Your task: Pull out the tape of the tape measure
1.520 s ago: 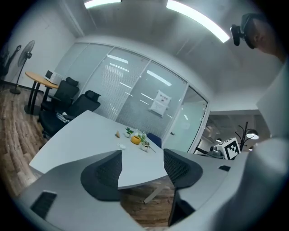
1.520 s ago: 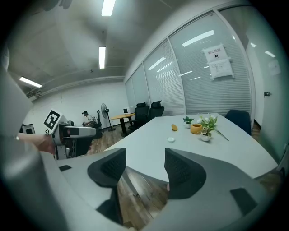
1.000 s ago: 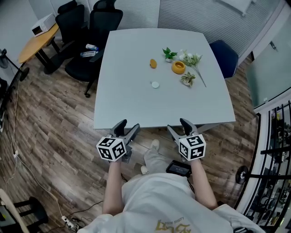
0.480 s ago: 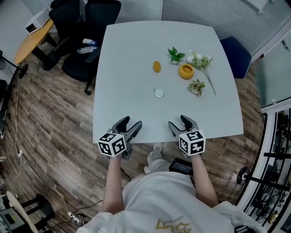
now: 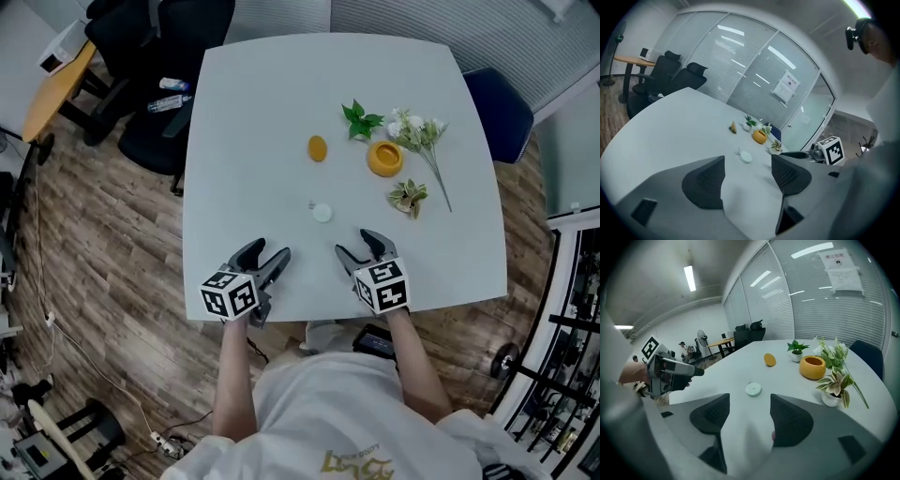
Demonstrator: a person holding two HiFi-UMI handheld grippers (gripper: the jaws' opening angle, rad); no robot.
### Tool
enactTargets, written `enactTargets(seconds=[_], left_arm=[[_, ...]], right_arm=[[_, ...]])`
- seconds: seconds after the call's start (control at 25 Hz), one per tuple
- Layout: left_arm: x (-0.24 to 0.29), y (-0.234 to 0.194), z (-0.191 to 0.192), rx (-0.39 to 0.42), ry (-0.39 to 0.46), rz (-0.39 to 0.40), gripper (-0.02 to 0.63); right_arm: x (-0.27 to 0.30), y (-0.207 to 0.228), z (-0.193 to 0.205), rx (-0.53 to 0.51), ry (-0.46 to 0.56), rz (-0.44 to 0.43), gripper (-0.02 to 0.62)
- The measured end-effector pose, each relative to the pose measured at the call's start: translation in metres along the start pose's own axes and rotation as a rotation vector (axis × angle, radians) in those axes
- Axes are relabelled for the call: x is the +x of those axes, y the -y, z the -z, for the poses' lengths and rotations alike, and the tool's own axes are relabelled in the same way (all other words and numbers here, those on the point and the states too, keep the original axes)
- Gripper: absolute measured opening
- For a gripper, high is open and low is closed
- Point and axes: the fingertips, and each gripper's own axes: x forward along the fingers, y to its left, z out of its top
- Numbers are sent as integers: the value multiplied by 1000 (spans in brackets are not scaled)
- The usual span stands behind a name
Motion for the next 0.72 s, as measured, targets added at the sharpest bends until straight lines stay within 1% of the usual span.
enactTargets(seconds=[0.2,0.4,0.48,0.72], left_arm=[[18,-4,-8,14,-19,-11,293],[22,-1,-10,12,-33,-20,294],[25,-1,-10,15,-42,-22,295],[36,-5,-11,15,-64,-19,293]], right_arm=[[16,11,-4,-4,-20,-15,285],[16,15,-11,73,-7,-46,285],[17,17,-14,86,-2,-54,285],[26,19,-21,29,-15,-51,285]])
